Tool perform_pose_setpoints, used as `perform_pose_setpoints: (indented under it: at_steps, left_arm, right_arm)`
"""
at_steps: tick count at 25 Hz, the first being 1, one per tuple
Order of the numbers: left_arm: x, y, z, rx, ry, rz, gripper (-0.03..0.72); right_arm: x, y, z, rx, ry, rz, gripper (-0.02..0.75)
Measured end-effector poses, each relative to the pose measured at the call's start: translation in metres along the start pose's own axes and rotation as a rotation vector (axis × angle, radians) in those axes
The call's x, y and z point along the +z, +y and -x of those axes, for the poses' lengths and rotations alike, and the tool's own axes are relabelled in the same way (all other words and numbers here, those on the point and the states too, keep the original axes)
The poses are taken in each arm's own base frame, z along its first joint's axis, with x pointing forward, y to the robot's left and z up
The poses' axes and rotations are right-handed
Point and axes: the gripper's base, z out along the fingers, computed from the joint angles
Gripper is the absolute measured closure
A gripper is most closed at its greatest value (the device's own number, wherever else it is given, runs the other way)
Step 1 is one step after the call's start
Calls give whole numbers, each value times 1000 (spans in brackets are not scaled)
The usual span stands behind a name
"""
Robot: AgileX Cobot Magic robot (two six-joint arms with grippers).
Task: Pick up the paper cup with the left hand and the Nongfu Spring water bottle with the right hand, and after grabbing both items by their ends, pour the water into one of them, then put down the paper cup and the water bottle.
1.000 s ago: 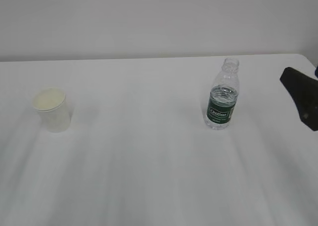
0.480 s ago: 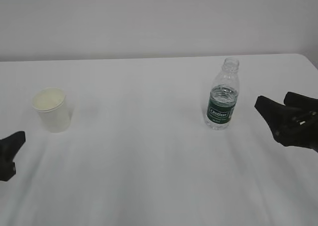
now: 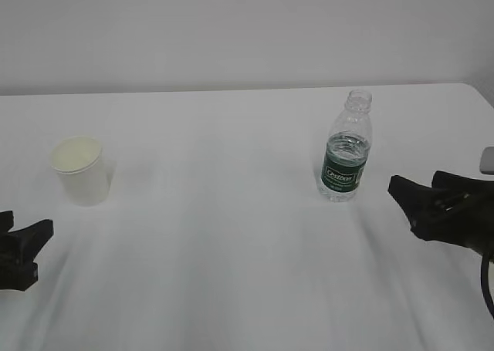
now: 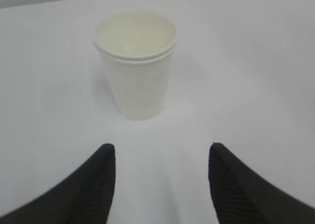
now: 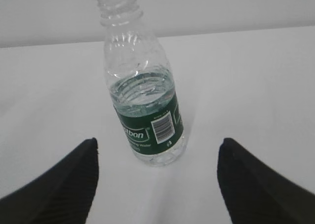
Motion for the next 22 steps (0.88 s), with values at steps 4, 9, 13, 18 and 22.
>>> perform_pose_setpoints:
  at_steps: [4, 9, 13, 18, 22]
  left_arm:
    - [7, -1, 7, 15, -34, -24, 258]
    - [14, -3, 11, 29, -47, -49, 257]
    - [15, -3, 7, 27, -28, -51, 257]
    - [18, -3, 6, 27, -23, -52, 257]
    - [19, -3, 6, 27, -23, -52, 257]
  right_arm:
    - [14, -5, -9, 3, 35, -2, 151]
    - [34, -7, -13, -35, 45, 34, 101]
    - [50, -9, -16, -125, 49, 78, 93]
    - [67, -12, -21, -168, 49, 94, 91]
    - [75, -14, -24, -177, 54, 107, 91]
